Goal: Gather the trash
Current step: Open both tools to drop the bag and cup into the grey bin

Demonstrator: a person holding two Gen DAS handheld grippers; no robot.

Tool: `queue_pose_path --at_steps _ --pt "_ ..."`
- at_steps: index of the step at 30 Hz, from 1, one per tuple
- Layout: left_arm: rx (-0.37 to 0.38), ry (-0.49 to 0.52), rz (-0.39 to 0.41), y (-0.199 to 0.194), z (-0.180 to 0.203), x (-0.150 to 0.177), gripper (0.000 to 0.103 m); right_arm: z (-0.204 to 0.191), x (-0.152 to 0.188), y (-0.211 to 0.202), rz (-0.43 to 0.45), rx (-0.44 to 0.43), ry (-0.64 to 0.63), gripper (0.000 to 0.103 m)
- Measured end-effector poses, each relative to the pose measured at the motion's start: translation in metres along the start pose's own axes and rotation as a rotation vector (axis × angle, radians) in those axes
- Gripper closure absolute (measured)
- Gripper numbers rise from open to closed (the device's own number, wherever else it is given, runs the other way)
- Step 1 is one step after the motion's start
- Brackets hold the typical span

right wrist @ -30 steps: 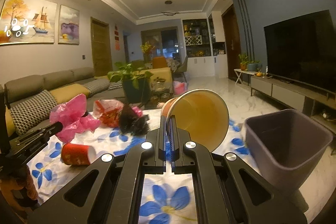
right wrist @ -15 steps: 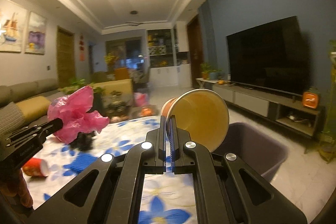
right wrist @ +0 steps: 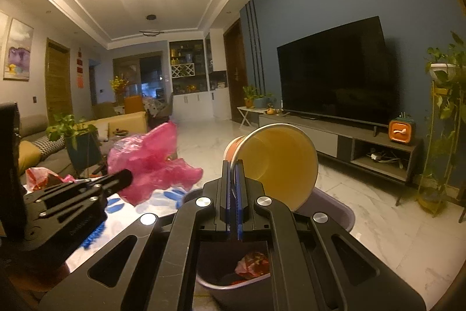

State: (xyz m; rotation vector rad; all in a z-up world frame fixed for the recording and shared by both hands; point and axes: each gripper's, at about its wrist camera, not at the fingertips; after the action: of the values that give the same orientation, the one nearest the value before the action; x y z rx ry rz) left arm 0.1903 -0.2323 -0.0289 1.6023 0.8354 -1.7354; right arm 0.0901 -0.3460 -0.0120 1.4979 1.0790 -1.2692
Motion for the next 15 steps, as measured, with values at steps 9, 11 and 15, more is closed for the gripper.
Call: queue_pose_path --at_steps 9,11,15 --pt "0.058 0.018 -0.035 0.037 0.018 0.017 0.102 0.014 0.006 0.009 -0.007 0.019 0.014 0.099" --pt "0.068 0.017 -0.048 0.044 0.021 0.019 0.102 0.016 0.007 0.010 -0.007 0.020 0.018 0.099" --pt "0.082 0.011 -0.056 0.051 0.023 0.023 0.102 0.021 0.009 0.011 -0.004 0.023 0.024 0.099"
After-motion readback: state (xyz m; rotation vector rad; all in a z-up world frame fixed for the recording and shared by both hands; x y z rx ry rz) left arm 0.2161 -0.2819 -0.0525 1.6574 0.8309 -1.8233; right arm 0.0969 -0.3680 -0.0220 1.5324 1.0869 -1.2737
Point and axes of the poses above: each gripper's, at about its wrist camera, not at the fingertips, and y roughly the way its jaws point, z to its right, x to its underside, and after that the axes turned 15 degrees about z, right-handed
